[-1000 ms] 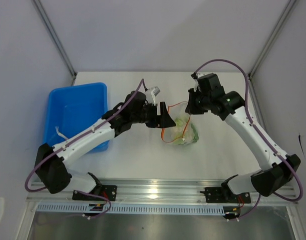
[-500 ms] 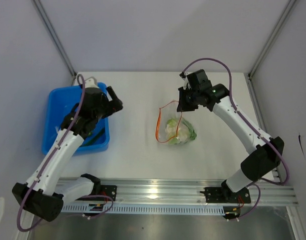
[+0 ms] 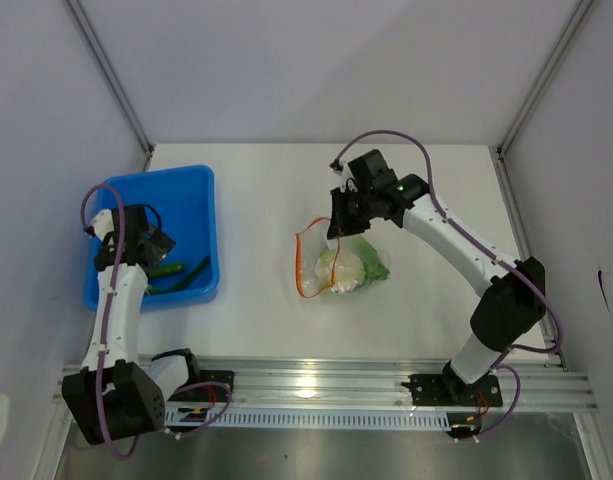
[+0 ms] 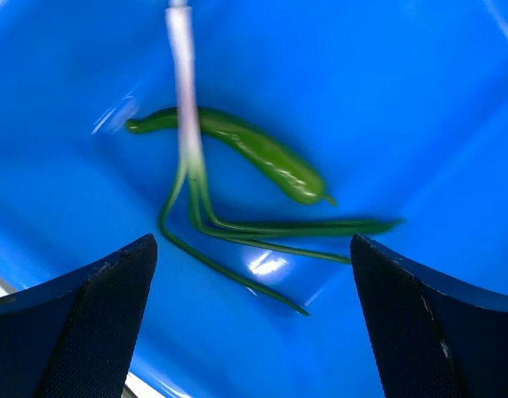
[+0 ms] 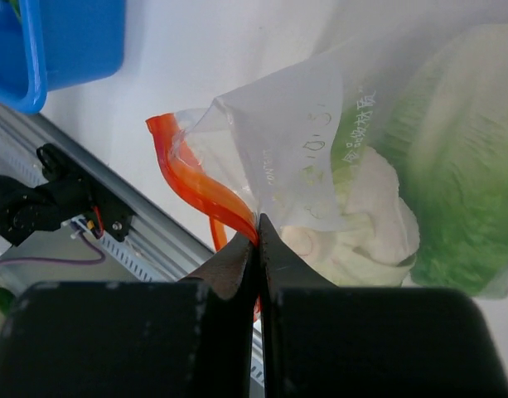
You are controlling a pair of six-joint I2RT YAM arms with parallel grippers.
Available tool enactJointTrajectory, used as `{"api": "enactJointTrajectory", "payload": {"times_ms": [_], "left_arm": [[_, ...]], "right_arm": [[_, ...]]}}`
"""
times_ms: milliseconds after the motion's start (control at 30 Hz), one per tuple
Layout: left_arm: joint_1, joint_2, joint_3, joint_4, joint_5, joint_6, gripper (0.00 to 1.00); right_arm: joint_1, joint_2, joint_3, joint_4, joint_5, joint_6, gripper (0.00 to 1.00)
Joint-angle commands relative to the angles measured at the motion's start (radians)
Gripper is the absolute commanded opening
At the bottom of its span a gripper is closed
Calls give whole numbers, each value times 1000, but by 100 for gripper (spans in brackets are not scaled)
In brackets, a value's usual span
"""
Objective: Place the food in the zip-top bag and seal the zipper
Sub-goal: Pick up the fake vegetable from the bin.
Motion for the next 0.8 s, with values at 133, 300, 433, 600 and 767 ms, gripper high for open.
{"api": "enactJointTrajectory", "payload": {"times_ms": [133,300,433,600,767], "left_arm": [[136,125,11,26,27,-21,100],[183,305,74,-8,60,-62,99],[187,411,108,-25,55,-77,99],[226,446,92,31,80,-85,100],[242,477,63,57,92,-77,99]], "right_arm": [[-24,74,-35,59,-109,0,0],[-72,68,-52,62,-127,3,0],[-81,51,-52,64,-123,3,0],[-83,37,-38,61,-138,10,0],[-83,20,-50,59,-118,8,0]]}}
